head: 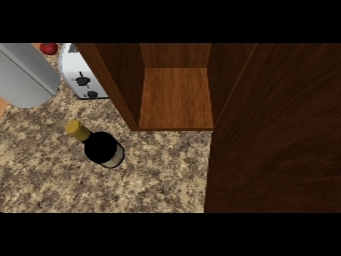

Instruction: Pick up the wine, place it into the cabinet and close the cabinet

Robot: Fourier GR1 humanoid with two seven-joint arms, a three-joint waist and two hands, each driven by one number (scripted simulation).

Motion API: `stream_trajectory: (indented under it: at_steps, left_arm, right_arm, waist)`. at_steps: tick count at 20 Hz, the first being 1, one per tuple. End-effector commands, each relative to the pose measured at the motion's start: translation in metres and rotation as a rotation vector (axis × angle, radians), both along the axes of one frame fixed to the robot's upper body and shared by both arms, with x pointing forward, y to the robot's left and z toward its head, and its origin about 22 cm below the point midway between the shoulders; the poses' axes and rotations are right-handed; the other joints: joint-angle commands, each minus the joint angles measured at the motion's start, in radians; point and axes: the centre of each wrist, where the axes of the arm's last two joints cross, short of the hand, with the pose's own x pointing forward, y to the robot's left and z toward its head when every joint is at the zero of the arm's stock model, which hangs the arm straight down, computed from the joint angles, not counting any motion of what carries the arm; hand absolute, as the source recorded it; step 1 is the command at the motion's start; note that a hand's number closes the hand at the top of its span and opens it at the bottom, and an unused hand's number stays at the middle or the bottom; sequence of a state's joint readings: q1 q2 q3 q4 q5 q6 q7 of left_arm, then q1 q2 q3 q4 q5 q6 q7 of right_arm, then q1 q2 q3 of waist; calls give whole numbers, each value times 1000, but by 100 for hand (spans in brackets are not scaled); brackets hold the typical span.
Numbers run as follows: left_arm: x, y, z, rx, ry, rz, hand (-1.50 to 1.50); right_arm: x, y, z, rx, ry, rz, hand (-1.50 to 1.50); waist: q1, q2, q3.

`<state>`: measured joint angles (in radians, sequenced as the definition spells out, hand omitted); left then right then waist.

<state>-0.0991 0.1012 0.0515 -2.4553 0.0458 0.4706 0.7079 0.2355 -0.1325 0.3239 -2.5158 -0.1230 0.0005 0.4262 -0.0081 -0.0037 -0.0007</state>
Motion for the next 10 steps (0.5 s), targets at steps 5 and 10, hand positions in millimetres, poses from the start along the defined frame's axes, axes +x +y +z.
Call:
stream_trajectory:
  at_steps: [5, 10]
  left_arm:
    - [19, 13, -40, 11, 46, 0, -150]
    - [28, 5, -81, 28, 91, -10, -150]
  right_arm:
    - [-34, -11, 27, 64, -63, 40, -150]
    - [-27, -10, 13, 65, -55, 28, -150]
  waist:
    - [-2, 2, 0]
    - [-2, 2, 0]
